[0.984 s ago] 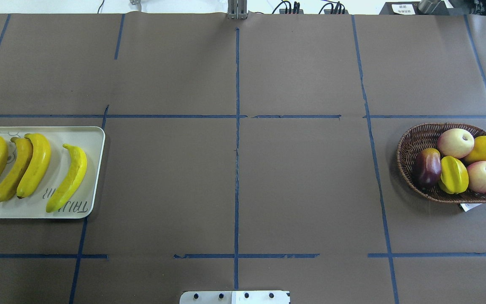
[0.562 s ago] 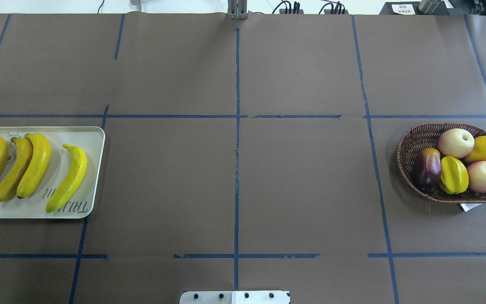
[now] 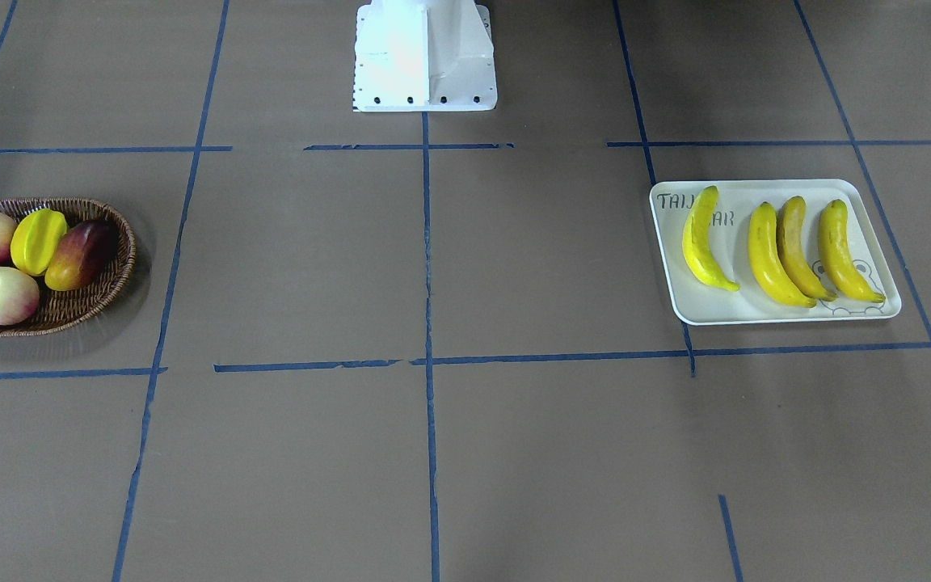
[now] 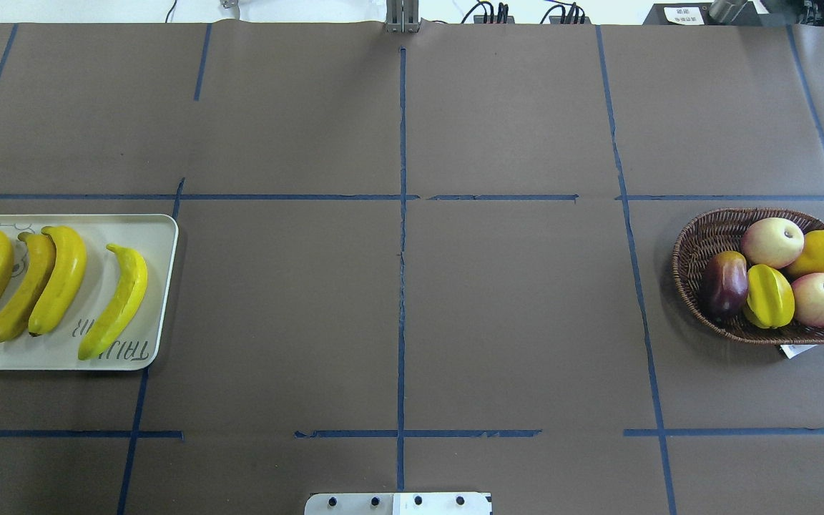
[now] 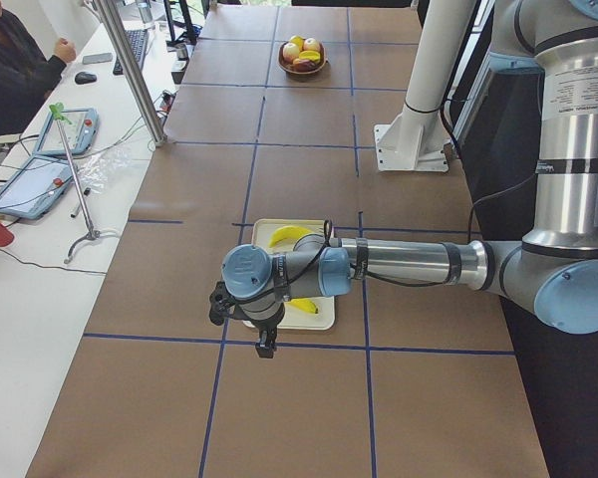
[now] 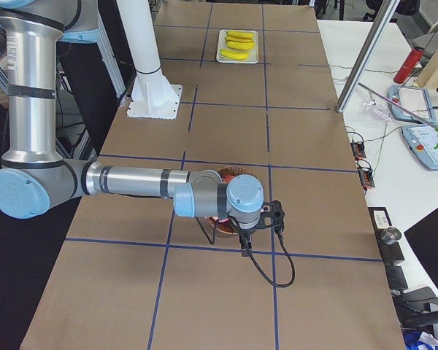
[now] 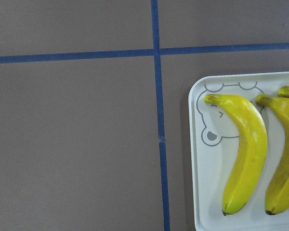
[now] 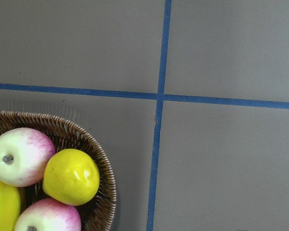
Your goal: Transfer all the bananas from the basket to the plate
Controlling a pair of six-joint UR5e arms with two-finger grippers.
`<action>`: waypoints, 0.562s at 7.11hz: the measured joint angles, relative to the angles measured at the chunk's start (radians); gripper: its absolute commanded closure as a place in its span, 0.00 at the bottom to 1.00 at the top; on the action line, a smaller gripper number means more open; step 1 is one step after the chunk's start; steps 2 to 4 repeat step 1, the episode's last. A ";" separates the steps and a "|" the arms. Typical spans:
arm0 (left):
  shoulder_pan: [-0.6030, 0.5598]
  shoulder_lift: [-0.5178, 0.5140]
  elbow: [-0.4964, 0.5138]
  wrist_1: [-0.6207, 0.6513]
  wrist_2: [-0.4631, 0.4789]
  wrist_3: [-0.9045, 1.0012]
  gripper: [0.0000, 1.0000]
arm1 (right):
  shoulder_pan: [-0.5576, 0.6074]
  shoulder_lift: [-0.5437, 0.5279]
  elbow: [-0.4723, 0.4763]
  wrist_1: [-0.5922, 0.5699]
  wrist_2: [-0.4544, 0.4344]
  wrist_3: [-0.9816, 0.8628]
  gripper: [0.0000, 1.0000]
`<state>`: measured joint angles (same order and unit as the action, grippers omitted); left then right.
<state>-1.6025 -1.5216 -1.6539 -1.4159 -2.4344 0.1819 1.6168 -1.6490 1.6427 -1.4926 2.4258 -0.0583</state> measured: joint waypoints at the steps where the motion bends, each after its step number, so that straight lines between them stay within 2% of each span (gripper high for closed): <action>1: 0.000 -0.001 0.000 0.000 0.000 0.000 0.00 | 0.000 0.000 0.000 0.000 0.000 0.000 0.00; 4: 0.000 -0.001 0.000 0.000 0.000 0.000 0.00 | 0.000 0.000 0.000 0.000 0.000 0.000 0.00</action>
